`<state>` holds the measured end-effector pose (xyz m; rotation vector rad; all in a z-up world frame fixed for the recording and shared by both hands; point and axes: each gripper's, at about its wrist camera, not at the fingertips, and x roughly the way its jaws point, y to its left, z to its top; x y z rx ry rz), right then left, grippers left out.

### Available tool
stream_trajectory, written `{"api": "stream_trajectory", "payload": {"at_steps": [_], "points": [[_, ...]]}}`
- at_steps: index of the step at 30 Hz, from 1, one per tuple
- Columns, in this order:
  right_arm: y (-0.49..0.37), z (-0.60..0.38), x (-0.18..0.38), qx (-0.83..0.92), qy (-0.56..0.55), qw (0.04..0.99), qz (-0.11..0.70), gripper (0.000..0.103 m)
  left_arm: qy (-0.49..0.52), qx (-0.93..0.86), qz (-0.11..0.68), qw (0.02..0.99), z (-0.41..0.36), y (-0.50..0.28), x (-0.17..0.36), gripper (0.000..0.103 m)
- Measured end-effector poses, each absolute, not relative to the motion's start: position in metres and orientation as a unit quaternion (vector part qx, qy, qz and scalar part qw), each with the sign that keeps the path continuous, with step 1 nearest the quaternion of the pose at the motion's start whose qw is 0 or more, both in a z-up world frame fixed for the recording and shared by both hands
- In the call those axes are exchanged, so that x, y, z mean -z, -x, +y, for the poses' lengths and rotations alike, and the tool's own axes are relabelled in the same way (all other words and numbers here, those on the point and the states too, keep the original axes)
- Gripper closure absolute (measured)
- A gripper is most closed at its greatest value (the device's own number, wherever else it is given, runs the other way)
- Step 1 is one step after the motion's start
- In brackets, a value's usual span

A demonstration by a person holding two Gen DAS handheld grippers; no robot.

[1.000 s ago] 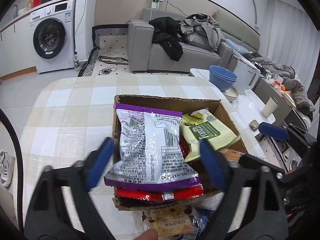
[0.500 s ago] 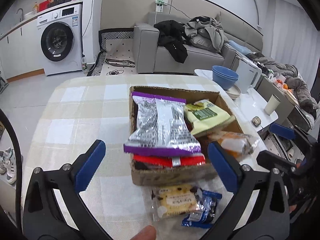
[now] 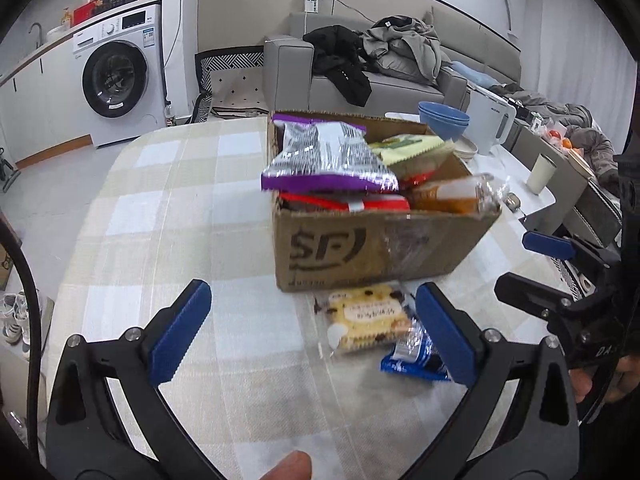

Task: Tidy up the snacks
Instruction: 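Move both open grippers back toward the cookie pack and blue wrapped snack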

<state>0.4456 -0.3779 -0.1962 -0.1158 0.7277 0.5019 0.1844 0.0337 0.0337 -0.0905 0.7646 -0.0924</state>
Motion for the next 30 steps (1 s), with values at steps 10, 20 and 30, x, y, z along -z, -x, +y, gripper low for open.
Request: {"api": "stream_trajectory", "payload": {"at_steps": [10, 20, 30], "points": [[-0.433, -0.37, 0.207, -0.239, 0.065, 0.901, 0.356, 0.0, 0.054, 0.039, 0.379, 0.923, 0.047, -0.151, -0.017, 0.001], [-0.425, -0.348, 0.23, -0.233, 0.111, 0.892, 0.371, 0.0, 0.047, 0.025, 0.383, 0.922, 0.049, -0.144, -0.017, 0.001], [-0.434, -0.339, 0.26, -0.234, 0.105, 0.876, 0.409, 0.0, 0.03, 0.014, 0.39, 0.92, 0.052, -0.148, -0.018, 0.001]]}}
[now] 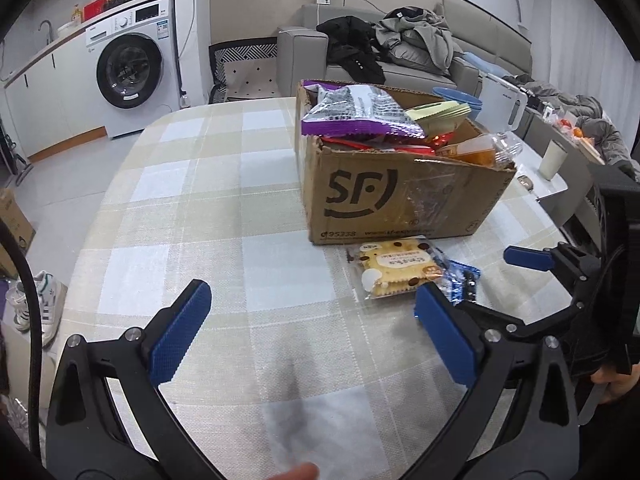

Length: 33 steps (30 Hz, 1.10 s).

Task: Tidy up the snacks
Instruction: 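Move both open grippers back toward the cookie pack and blue wrapped snack, then lower the right gripper onto the blue wrapped snack and close on it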

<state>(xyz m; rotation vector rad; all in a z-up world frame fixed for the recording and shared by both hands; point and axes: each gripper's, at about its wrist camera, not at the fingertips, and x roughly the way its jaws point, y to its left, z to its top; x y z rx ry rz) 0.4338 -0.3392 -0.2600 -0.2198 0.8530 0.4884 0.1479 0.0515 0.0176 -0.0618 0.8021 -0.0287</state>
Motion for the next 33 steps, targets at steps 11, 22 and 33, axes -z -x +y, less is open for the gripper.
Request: {"api": "stream_trajectory", "payload": {"at_steps": [11, 22, 33], "points": [[-0.433, -0.325, 0.276, -0.237, 0.127, 0.867, 0.42, 0.0, 0.029, 0.028, 0.4, 0.916, 0.053, -0.152, -0.01, 0.001], [-0.437, -0.304, 0.291, -0.225, 0.156, 0.86, 0.43, 0.0, 0.025, 0.033, 0.409, 0.911, 0.051, -0.156, -0.002, 0.001], [-0.447, -0.308, 0.294, -0.23, 0.135, 0.862, 0.431, 0.008, 0.021, 0.039, 0.412, 0.91, 0.048, -0.156, 0.002, 0.001]]}}
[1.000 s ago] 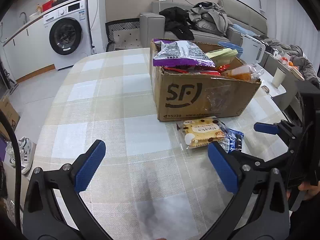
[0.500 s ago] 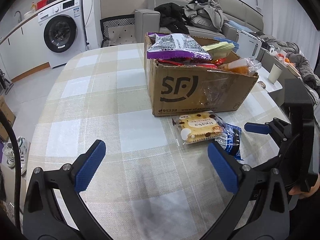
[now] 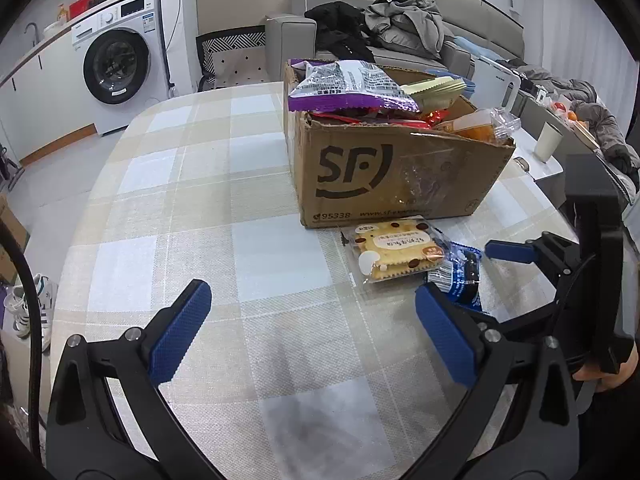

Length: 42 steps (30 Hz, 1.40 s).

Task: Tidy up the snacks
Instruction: 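Lower the right gripper onto the blue wrapped snack and close on it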

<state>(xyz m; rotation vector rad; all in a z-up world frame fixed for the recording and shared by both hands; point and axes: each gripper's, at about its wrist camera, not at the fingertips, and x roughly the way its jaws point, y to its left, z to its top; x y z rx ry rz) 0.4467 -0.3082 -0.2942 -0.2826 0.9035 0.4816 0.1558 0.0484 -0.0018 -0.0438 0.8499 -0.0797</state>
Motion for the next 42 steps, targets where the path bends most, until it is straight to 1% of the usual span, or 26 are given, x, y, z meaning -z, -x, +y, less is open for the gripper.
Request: {"api": "stream_trajectory", "payload": {"at_steps": [3, 14, 15, 16, 18, 20, 21, 31, 40, 42], "points": [[-0.445, -0.306, 0.293, -0.243, 0.132, 0.861, 0.426, 0.018, 0.018, 0.041, 0.413, 0.909, 0.046, -0.155, 0.003, 0.001], [-0.447, -0.312, 0.29, -0.246, 0.133, 0.863, 0.42, 0.018, 0.012, 0.045, 0.415, 0.908, 0.043, -0.155, 0.006, 0.001], [-0.446, -0.313, 0.289, -0.246, 0.133, 0.864, 0.418, 0.02, 0.012, 0.045, 0.415, 0.908, 0.043, -0.155, 0.006, 0.001], [-0.442, -0.317, 0.288, -0.247, 0.132, 0.867, 0.413, 0.026, 0.012, 0.045, 0.415, 0.908, 0.043, -0.155, 0.006, 0.001], [-0.441, -0.319, 0.288, -0.246, 0.133, 0.866, 0.414, 0.03, 0.013, 0.045, 0.415, 0.908, 0.043, -0.155, 0.006, 0.001], [-0.44, -0.322, 0.286, -0.249, 0.134, 0.866, 0.413, 0.036, 0.012, 0.045, 0.415, 0.908, 0.043, -0.155, 0.006, 0.001], [-0.439, -0.323, 0.285, -0.248, 0.136, 0.866, 0.413, 0.043, 0.012, 0.045, 0.415, 0.908, 0.043, -0.155, 0.006, 0.001], [-0.436, -0.333, 0.278, -0.256, 0.134, 0.861, 0.419, 0.046, 0.012, 0.045, 0.417, 0.908, 0.043, -0.154, 0.007, 0.001], [-0.427, -0.362, 0.273, -0.271, 0.155, 0.838, 0.448, 0.046, 0.015, 0.044, 0.417, 0.908, 0.044, -0.155, 0.008, 0.001], [-0.426, -0.367, 0.272, -0.273, 0.166, 0.833, 0.452, 0.043, 0.014, 0.045, 0.417, 0.908, 0.045, -0.156, 0.01, 0.001]]}}
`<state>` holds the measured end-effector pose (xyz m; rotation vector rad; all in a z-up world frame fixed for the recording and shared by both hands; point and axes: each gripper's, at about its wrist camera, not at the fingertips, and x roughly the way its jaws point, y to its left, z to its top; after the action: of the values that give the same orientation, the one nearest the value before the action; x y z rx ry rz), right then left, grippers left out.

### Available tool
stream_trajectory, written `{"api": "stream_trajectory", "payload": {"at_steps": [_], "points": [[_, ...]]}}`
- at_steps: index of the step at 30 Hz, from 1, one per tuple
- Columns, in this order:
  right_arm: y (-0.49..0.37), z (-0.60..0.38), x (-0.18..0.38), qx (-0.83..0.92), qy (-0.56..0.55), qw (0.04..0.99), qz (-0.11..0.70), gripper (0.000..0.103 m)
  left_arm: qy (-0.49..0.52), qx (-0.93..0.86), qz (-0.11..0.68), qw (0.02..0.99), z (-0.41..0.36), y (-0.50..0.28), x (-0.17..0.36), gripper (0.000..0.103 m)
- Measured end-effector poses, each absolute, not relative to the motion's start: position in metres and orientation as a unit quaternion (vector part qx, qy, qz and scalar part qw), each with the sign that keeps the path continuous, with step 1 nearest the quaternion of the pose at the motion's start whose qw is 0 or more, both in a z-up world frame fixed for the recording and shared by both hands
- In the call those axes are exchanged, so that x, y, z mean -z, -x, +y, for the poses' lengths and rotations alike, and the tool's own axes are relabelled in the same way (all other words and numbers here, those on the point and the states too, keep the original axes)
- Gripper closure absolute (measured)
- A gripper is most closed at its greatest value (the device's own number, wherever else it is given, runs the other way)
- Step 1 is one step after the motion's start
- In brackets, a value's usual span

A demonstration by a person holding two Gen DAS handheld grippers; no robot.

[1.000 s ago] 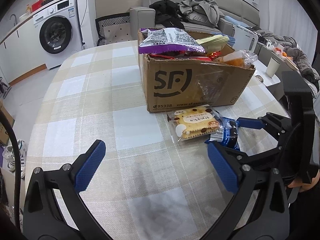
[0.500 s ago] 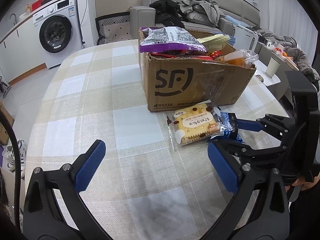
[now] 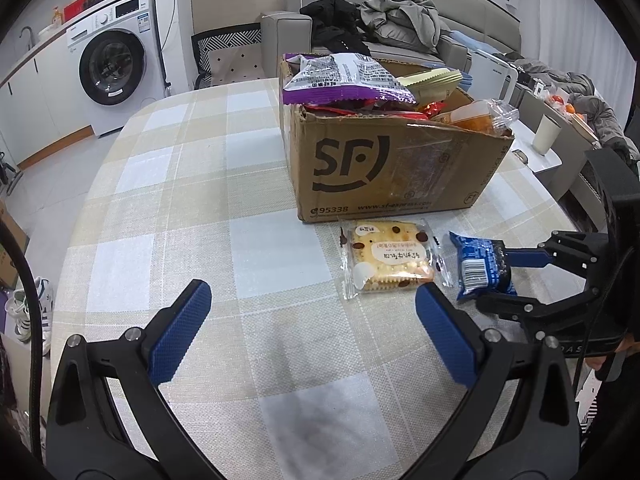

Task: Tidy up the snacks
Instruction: 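Lower the right gripper onto the blue wrapped snack and close on it, then lift the blue snack with the right gripper while the left gripper closes on the cream cookie pack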

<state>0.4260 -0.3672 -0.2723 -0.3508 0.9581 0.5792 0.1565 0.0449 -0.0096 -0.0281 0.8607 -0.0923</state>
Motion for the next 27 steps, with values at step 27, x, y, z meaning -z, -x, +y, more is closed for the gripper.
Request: {"api": "stream_trajectory", "payload": {"at_steps": [27], "points": [[-0.426, -0.36, 0.27, -0.268, 0.19, 0.857, 0.396, 0.053, 0.007, 0.048, 0.426, 0.903, 0.042, -0.159, 0.021, 0.001]]}}
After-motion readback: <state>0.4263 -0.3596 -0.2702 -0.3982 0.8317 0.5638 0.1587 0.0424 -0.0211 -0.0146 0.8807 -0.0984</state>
